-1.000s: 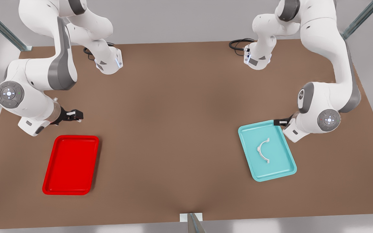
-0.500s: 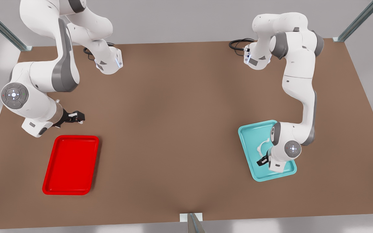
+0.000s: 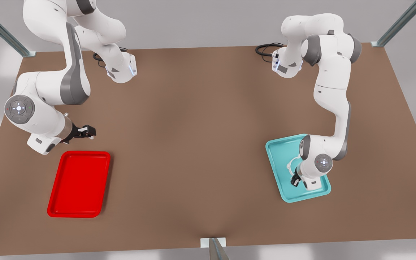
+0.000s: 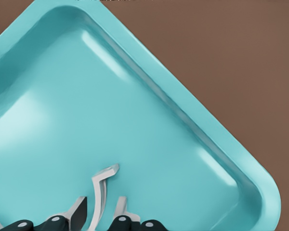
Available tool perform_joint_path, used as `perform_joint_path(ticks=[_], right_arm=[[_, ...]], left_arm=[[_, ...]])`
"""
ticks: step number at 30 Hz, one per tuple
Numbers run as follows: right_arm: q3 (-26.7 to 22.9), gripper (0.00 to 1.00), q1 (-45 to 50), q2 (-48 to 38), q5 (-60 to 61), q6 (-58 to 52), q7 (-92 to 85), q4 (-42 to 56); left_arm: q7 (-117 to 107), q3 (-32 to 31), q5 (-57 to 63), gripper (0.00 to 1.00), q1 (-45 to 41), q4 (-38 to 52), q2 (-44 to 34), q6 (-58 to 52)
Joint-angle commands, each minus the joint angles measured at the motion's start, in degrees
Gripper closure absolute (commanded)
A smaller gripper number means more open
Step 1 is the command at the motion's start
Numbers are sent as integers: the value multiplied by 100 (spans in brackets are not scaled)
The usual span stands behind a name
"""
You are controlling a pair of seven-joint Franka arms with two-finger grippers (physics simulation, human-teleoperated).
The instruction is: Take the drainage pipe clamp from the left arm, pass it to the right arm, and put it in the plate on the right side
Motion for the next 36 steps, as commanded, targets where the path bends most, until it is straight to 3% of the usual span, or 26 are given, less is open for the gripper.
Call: perform_joint_path(ticks=[1,8,12,22,28,33,36], right_arm=[[-2,0,0,-6,4,50,-66,-26],[-2,0,0,3,4,50,-66,-61],[-2,0,9,-6,4,50,-66,-61],[-2,0,9,-164,4,-11,-66,-149],[15,0,18,-59,39,164,-66,-149],[59,0,580,802,513,270,-57,457],[59,0,958,1339,1304,1192,-48,545]], left_arm=[[-1913,0,2,53,7,3,-7,51],[-1913,0,2,54,7,11,63,121],[-1922,0,-33,79,7,11,46,121],[-1957,0,-156,79,-11,-6,-138,-10],[-1983,-185,-692,79,-415,-33,-701,-836],[-3407,-413,-1105,79,-995,248,-649,-1092],[-4725,-589,-1017,79,-1672,1057,-148,-1092]])
